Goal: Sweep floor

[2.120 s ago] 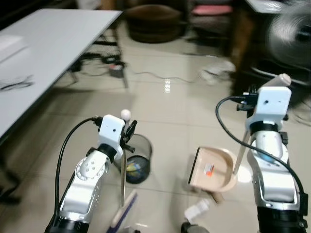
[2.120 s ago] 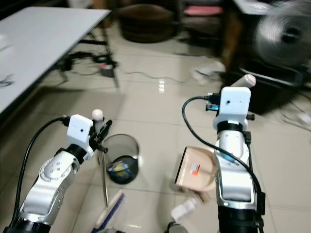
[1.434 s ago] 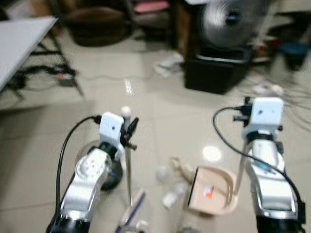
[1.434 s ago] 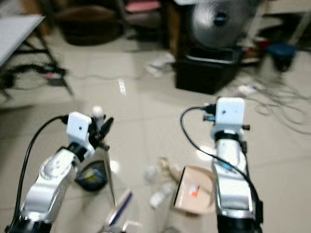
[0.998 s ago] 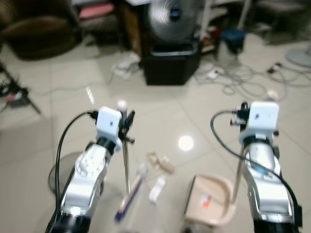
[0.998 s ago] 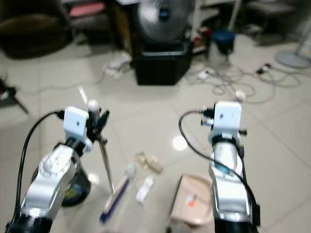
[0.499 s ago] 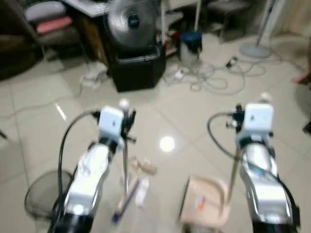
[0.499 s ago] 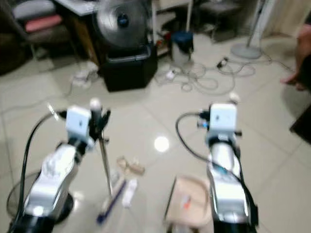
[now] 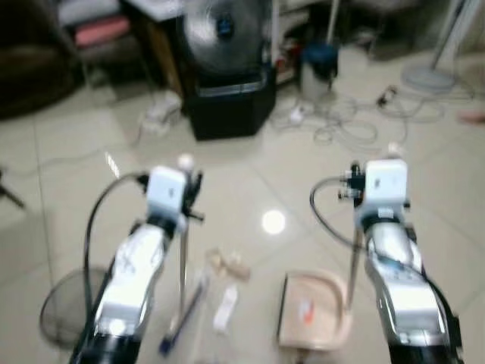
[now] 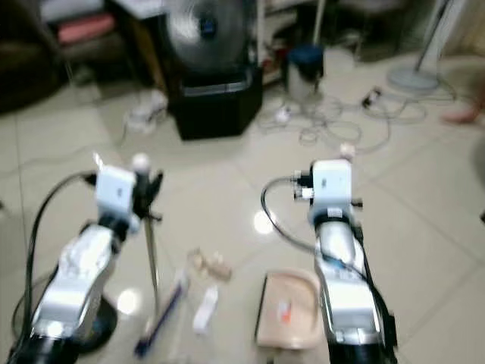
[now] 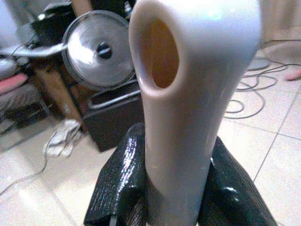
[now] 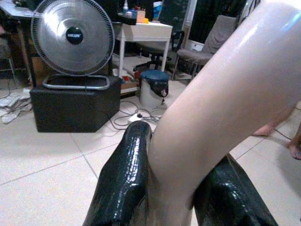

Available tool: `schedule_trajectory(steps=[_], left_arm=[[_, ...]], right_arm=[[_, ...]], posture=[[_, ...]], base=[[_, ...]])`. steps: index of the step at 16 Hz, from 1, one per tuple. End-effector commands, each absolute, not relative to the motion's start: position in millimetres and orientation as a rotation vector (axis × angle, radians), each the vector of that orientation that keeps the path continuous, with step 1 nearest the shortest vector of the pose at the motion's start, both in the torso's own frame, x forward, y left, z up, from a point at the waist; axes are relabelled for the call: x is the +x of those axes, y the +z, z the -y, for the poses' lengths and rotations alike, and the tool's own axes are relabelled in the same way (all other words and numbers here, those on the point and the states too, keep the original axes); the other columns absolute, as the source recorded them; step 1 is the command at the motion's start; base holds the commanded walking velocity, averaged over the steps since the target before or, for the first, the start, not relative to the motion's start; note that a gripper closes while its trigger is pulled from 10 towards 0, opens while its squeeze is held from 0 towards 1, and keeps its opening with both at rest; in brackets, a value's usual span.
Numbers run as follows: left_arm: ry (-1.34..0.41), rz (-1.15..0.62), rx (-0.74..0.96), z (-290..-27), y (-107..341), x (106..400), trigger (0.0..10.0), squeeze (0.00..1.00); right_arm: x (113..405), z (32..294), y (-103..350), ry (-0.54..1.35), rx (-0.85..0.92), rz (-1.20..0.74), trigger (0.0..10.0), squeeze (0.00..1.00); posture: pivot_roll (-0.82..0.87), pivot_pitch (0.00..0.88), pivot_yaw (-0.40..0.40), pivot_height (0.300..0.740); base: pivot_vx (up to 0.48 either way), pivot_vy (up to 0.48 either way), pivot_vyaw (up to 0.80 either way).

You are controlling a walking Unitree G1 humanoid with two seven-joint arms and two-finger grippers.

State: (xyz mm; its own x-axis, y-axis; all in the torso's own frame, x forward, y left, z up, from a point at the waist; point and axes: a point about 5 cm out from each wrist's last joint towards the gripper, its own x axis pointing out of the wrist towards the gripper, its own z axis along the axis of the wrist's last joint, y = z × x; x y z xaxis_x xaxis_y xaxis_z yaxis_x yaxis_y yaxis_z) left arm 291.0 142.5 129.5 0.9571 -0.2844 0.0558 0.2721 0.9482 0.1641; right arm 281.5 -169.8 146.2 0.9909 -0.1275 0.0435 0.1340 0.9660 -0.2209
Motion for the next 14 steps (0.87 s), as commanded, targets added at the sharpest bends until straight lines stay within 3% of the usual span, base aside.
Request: schedule_trajectory(steps=[1,3,7,11,14], left_arm=[[-0.289,0.111,0.145,-140,135,290,10.0,0.0],[-0.281,0.105,0.151,-141,134,290,10.0,0.0],[-0.226,0.079,0.173,-151,130,291,10.0,0.0],[-0.15,0.074,0.188,-162,127,289,10.0,0.0],[-0.145,0.109,0.181,-160,126,293,10.0,0.0]], right_arm=[[281,175,150,-0.152,-0.236,0.039,10.0,0.0],[280,172,147,-0.121,-0.175,0.035,10.0,0.0],[279,165,143,-0.077,-0.167,0.026,10.0,0.0],[280,170,140,-0.148,-0.209,0.069,10.0,0.0],[288,171,134,-0.1,-0.165,0.099,10.0,0.0]], posture=[[-0.05,0.056,0.065,0.74],[-0.05,0.054,0.063,0.74],[-0.05,0.052,0.061,0.74],[-0.04,0.064,0.063,0.74],[-0.03,0.104,0.072,0.74]], base=[[0.368,0.0,0.44],[0.356,0.0,0.0],[0.0,0.0,0.0],[0.0,0.0,0.0],[0.0,0.0,0.0]])
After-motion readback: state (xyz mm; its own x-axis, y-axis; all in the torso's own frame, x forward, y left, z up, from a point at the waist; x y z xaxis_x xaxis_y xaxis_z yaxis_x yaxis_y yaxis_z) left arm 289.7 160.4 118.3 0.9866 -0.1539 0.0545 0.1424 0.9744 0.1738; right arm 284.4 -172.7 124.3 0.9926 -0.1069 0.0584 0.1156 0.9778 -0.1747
